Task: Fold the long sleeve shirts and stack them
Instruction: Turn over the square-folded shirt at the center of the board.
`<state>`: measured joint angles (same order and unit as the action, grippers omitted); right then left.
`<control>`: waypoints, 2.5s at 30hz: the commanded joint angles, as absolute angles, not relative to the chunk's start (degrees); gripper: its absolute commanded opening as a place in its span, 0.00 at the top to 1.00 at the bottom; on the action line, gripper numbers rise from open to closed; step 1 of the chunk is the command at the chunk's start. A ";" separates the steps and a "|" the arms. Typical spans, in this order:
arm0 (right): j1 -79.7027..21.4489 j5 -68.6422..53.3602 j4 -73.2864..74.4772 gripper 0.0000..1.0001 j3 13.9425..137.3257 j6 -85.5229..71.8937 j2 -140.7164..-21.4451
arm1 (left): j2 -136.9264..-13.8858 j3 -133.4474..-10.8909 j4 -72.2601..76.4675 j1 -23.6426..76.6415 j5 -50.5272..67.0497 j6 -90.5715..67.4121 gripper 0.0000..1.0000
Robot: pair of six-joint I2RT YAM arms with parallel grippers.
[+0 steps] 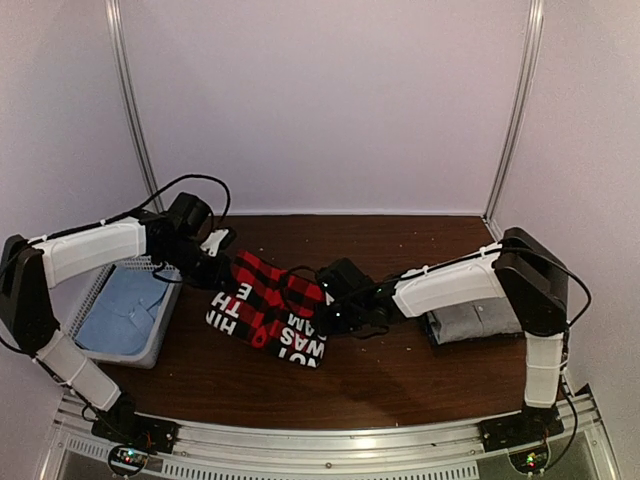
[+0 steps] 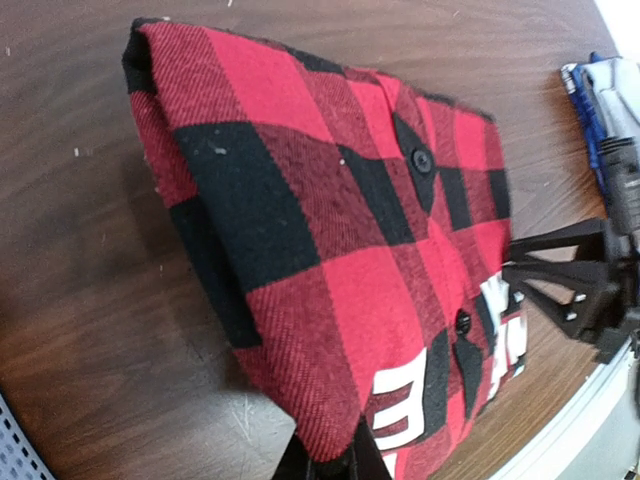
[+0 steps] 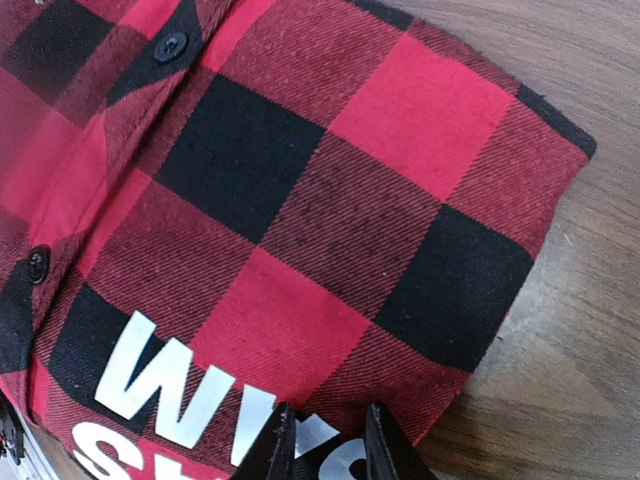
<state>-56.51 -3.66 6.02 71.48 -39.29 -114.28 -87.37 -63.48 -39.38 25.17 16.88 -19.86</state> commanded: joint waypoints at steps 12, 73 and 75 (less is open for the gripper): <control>-57.72 -11.33 -4.89 0.76 89.73 -45.30 -130.45 | -85.76 -78.93 -40.87 24.65 30.62 -20.43 1.00; -47.84 0.19 -2.19 0.46 54.32 -45.20 -97.92 | -98.74 -64.82 -17.67 28.01 24.43 -35.54 0.47; -46.55 -1.31 -2.66 0.48 54.31 -45.31 -99.26 | -97.90 -62.09 -18.01 25.92 24.72 -33.95 0.47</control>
